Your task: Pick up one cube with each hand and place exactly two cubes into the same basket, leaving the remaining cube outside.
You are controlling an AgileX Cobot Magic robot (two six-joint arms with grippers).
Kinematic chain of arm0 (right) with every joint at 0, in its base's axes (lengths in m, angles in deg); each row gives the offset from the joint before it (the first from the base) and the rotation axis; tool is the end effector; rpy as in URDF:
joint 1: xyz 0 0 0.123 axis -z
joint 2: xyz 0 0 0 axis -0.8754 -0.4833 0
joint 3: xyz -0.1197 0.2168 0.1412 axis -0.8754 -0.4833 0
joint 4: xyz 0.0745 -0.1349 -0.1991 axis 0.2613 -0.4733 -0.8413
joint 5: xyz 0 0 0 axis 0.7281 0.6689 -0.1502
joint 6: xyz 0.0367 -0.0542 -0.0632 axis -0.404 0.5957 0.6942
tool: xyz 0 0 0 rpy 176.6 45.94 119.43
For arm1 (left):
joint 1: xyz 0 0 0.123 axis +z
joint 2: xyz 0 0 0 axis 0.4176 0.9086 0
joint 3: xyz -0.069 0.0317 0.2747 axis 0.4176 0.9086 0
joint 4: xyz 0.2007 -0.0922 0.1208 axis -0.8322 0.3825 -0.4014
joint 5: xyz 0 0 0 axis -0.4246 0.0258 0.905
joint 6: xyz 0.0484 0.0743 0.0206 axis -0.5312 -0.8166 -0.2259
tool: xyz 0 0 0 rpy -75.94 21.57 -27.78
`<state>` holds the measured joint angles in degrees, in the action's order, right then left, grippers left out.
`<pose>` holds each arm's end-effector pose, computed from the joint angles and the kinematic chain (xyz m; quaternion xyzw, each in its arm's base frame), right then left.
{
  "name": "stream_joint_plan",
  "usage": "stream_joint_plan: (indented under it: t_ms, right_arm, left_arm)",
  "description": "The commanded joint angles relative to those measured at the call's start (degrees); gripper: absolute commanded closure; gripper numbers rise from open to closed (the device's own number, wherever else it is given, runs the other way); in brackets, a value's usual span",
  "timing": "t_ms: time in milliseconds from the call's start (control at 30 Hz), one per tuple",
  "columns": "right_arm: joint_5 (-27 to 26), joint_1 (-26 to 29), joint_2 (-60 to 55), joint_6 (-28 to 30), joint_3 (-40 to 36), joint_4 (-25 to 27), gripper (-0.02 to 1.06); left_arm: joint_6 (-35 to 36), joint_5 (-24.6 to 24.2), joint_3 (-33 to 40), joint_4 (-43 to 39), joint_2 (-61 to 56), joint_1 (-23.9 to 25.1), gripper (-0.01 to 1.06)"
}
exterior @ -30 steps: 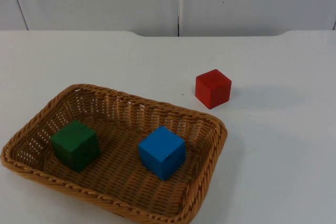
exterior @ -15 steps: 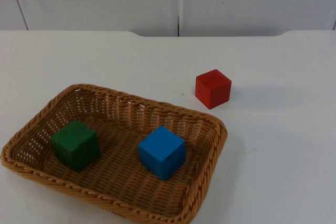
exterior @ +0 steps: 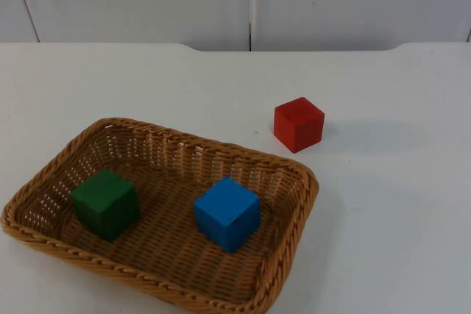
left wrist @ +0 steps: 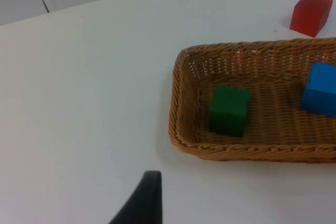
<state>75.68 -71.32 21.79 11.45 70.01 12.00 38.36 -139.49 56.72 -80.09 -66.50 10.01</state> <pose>-0.0065 -0.0071 0.2807 -0.0453 0.8529 0.0280 0.5193 -0.0055 -0.0001 0.2756 0.1514 0.8472 -0.0498 0.5069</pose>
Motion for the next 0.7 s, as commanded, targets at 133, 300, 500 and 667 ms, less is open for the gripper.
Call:
stream_joint_plan:
  t_ms: [133,300,500,667]
  right_arm:
    - [-0.3,0.3,0.1,0.3,0.0,0.0,-0.01]
    - [-0.3,0.3,0.1,0.3,0.0,0.0,-0.01]
    - [-0.3,0.3,0.1,0.3,0.0,0.0,-0.01]
    - [-0.3,0.3,0.1,0.3,0.0,0.0,-0.01]
  left_arm:
    - [0.5,0.6,0.3,-0.3,-0.3,0.1,0.00]
    - [0.5,0.6,0.3,-0.3,-0.3,0.1,0.00]
    - [0.5,0.6,0.3,-0.4,-0.3,1.7,0.00]
    - [0.5,0.6,0.3,-0.4,-0.3,6.7,0.00]
